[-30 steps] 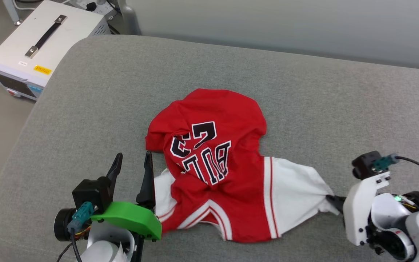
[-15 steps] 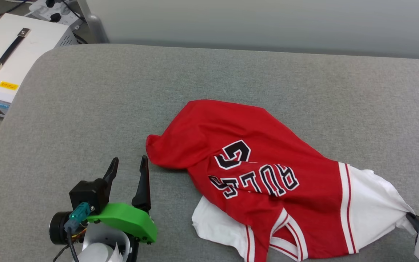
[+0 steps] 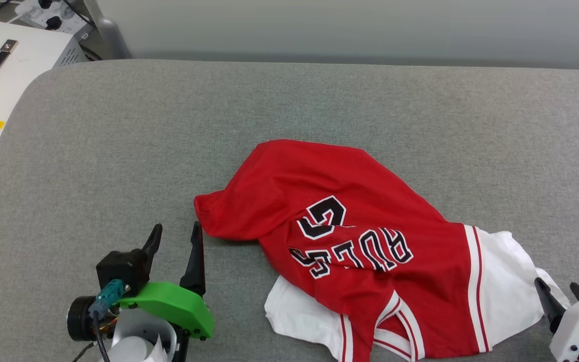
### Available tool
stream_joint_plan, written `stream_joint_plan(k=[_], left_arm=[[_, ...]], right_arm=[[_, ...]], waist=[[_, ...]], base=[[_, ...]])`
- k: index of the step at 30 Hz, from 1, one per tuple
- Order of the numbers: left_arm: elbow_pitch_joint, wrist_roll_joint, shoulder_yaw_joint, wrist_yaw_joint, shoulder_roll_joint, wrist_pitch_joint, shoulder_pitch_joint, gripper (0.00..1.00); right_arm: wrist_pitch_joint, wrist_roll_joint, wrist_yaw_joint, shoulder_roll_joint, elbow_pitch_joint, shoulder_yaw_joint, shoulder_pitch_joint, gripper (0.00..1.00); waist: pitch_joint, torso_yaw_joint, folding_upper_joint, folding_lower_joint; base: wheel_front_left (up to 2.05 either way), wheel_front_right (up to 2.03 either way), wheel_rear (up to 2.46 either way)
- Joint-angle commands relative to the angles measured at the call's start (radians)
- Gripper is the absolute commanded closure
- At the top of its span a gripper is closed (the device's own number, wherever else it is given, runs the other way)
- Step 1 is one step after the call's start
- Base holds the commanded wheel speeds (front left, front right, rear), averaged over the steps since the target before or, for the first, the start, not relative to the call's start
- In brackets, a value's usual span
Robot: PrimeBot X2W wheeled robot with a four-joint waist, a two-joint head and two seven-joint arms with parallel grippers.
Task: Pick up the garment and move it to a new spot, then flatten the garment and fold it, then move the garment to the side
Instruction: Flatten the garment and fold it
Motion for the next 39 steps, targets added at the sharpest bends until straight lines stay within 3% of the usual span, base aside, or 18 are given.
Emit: stream_joint_plan(k=[1,9,14,23,33,39], left_arm=[[0.006,-0.008,0.001,-0.006,0.004,0.003,0.0,0.0],[0.017,-0.027,-0.015,-0.023,0.019,0.042,0.009,0.0],[0.01,-0.054,-0.041,-0.05,0.056,0.159,-0.022,0.0],[-0.013,-0.088,-0.159,-0.113,0.099,0.453,-0.101,0.0],[0.07,-0.061,-0.343,-0.22,0.059,0.714,-0.217,0.0],[0.143,-0.017,-0.436,-0.26,0.042,0.835,-0.274,0.0]], right_arm=[[-0.037,-0.019,-0.001,0.001,-0.006,0.006,-0.01,0.0],[-0.292,-0.092,-0.001,0.07,-0.086,0.017,0.012,0.0],[-0.386,-0.143,-0.001,0.109,-0.168,0.066,0.031,0.0],[-0.419,-0.178,-0.001,0.139,-0.294,0.166,0.071,0.0],[-0.423,-0.156,-0.001,0.149,-0.314,0.216,0.053,0.0],[-0.436,-0.146,-0.001,0.148,-0.317,0.213,0.032,0.0]], waist=[[-0.015,-0.003,0.0,0.0],[-0.06,-0.006,0.0,0.0],[-0.08,-0.014,0.0,0.0],[-0.078,-0.067,0.0,0.0],[-0.019,-0.118,0.0,0.0],[0.022,-0.131,0.0,0.0]], base=[[0.0,0.0,0.0],[0.0,0.0,0.0],[0.0,0.0,0.0],[0.0,0.0,0.0],[0.0,0.0,0.0],[0.0,0.0,0.0]])
